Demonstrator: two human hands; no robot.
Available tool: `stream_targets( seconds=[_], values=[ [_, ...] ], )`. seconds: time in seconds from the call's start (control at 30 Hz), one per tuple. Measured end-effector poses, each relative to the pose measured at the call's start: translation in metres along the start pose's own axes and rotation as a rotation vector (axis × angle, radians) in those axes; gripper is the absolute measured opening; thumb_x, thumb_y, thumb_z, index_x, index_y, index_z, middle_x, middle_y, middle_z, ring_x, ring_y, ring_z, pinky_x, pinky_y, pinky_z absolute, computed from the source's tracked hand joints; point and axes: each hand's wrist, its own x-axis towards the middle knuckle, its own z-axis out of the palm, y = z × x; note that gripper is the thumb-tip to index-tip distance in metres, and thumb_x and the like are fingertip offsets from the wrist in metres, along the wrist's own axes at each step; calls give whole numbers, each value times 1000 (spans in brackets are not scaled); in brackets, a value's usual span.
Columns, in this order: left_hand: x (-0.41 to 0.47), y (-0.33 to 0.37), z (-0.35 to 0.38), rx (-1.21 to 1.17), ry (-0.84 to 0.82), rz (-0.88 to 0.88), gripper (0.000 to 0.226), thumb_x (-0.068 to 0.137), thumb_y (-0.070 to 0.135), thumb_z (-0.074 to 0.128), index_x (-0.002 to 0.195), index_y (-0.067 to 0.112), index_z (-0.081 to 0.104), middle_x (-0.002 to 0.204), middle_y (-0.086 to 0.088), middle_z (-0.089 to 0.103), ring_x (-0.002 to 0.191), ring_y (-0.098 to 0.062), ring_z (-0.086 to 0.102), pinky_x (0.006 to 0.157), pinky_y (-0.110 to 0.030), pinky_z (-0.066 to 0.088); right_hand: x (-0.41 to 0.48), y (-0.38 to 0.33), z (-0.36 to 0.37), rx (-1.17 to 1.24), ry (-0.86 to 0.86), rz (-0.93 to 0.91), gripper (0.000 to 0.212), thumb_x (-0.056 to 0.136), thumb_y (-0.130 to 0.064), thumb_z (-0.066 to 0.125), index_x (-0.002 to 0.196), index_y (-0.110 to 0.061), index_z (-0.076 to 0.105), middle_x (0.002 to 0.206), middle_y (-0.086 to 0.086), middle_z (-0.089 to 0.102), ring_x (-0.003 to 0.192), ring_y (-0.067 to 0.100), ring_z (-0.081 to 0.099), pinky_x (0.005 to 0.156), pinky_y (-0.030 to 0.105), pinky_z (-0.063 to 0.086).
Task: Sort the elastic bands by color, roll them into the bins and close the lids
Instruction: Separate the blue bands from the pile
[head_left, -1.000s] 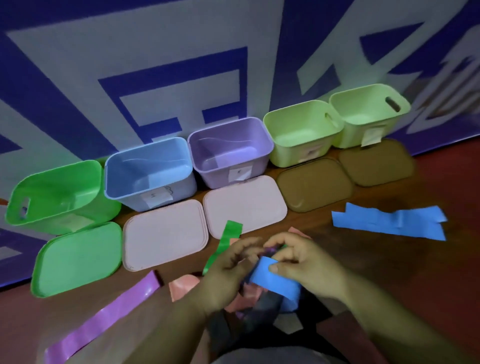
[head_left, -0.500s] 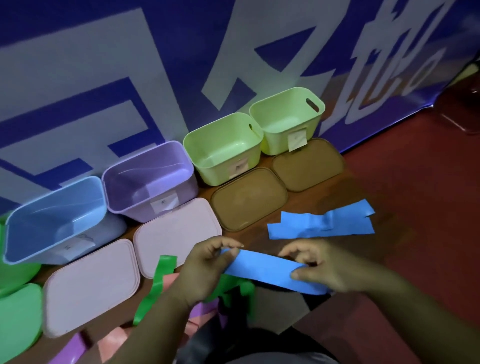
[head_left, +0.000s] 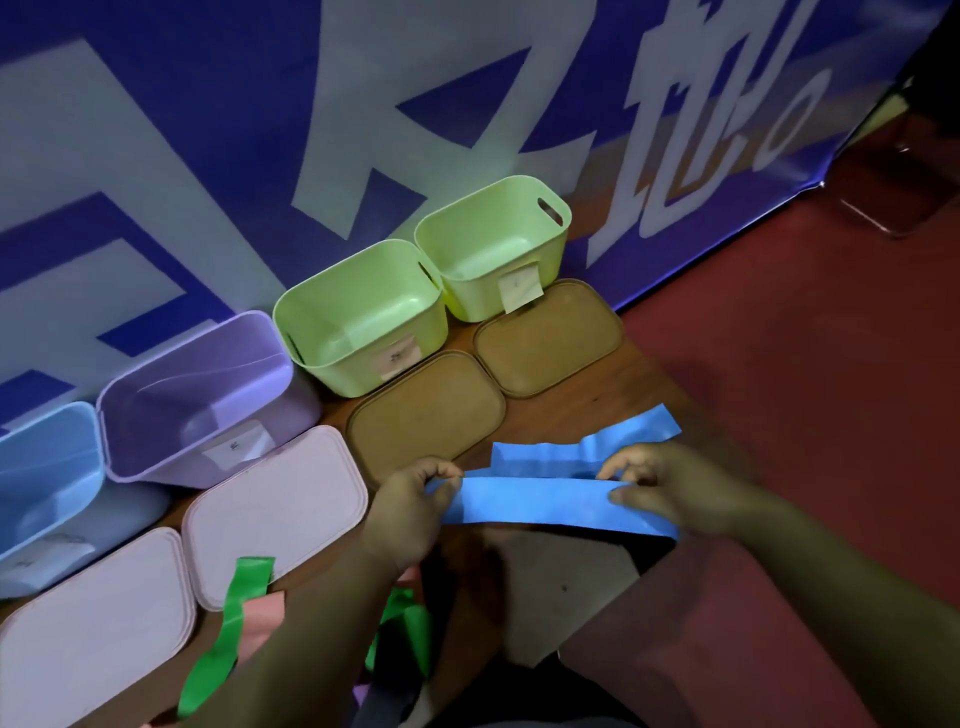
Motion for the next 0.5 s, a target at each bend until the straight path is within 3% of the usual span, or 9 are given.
stream_targets(
  seconds=[0.1, 0.17, 0.23, 0.3, 0.4, 0.5],
  values=[
    [21, 5, 21, 53, -43, 30, 21, 90, 12, 65, 77, 28, 67, 81, 13, 69, 77, 6, 60, 75, -21, 45, 12, 16, -19, -97, 103, 47, 18, 82, -24, 77, 94, -35, 71, 72, -12, 65, 61, -7, 57, 62, 10, 41],
    [33, 9, 30, 88, -97, 19, 12, 91, 17, 65, 94, 27, 70, 95, 11, 71, 89, -3, 63, 83, -25, 47, 21, 27, -31, -192, 149, 56, 16, 79, -31, 75, 92, -39, 69, 80, -11, 68, 73, -1, 63, 73, 26, 51],
    [41, 13, 33, 175, -160, 33, 33, 91, 23, 66, 123, 25, 64, 118, 11, 64, 109, -8, 59, 97, -23, 43, 26, 32, -39, -235, 151, 74, 21, 73, -35, 68, 93, -29, 67, 86, -6, 70, 83, 13, 67, 78, 40, 54],
    [44, 12, 31, 254, -162, 64, 50, 88, 28, 68, 136, 26, 55, 125, 14, 55, 117, -7, 52, 103, -23, 38, 27, 32, -39, -316, 157, 102, 33, 70, -43, 62, 101, -30, 63, 98, -6, 70, 95, 17, 67, 80, 41, 54],
    [28, 1, 18, 274, -130, 2, 53, 85, 30, 70, 136, 24, 55, 127, 14, 54, 119, -9, 53, 106, -26, 39, 26, 27, -14, -361, 220, 154, 46, 78, -41, 70, 122, -30, 62, 125, -7, 63, 118, 19, 58, 100, 35, 47],
    [-3, -20, -2, 229, -83, 65, 44, 85, 33, 68, 128, 26, 61, 123, 9, 63, 114, -3, 59, 102, -28, 46, 28, 19, 25, -296, 287, 56, 42, 75, -29, 78, 115, -19, 68, 122, -1, 66, 116, 20, 61, 100, 35, 48]
  ],
)
